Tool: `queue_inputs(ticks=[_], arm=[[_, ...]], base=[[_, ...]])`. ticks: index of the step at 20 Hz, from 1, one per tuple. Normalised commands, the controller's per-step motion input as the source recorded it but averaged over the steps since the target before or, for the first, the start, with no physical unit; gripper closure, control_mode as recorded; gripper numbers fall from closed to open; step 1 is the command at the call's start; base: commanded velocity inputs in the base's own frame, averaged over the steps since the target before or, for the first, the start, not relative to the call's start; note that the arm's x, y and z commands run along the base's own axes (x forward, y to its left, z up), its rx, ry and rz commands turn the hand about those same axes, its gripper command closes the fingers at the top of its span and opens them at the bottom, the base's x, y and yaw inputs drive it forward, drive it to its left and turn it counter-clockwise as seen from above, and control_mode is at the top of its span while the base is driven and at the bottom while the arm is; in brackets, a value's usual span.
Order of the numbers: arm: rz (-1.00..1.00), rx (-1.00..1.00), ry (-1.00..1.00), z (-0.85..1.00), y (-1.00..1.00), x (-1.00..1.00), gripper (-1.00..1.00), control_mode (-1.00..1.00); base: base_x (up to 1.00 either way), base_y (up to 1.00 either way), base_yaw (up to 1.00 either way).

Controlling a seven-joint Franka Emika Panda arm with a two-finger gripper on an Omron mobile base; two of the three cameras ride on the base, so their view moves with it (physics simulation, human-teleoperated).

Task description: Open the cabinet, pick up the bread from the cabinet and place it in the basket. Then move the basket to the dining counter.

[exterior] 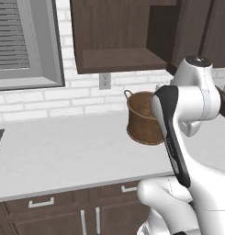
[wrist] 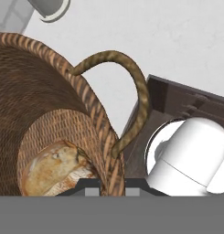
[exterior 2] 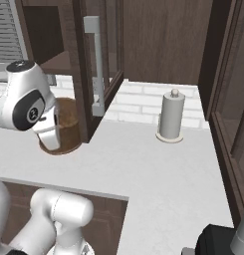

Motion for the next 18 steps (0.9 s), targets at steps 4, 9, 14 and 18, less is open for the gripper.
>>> queue_inputs(ticks=[4,9,14,18], arm=[[0.10,-0.03,0.00,-0.17,0.41,-0.18,1.00,-1.00],[0.33,-0.04,0.00,-0.29,0.58,-0.07,1.00,-1.00],[0.13,0.00,-0.01,-0.07,0.13,-0.01,1.00,-1.00],[-0.16,0.00,0.00,0.00,-0.14,0.00,1.00,-1.00]], base=[[0.00,0.00,0.00],[0.00,0.00,0.00],[0.00,0.00,0.00],[0.00,0.00,0.00]])
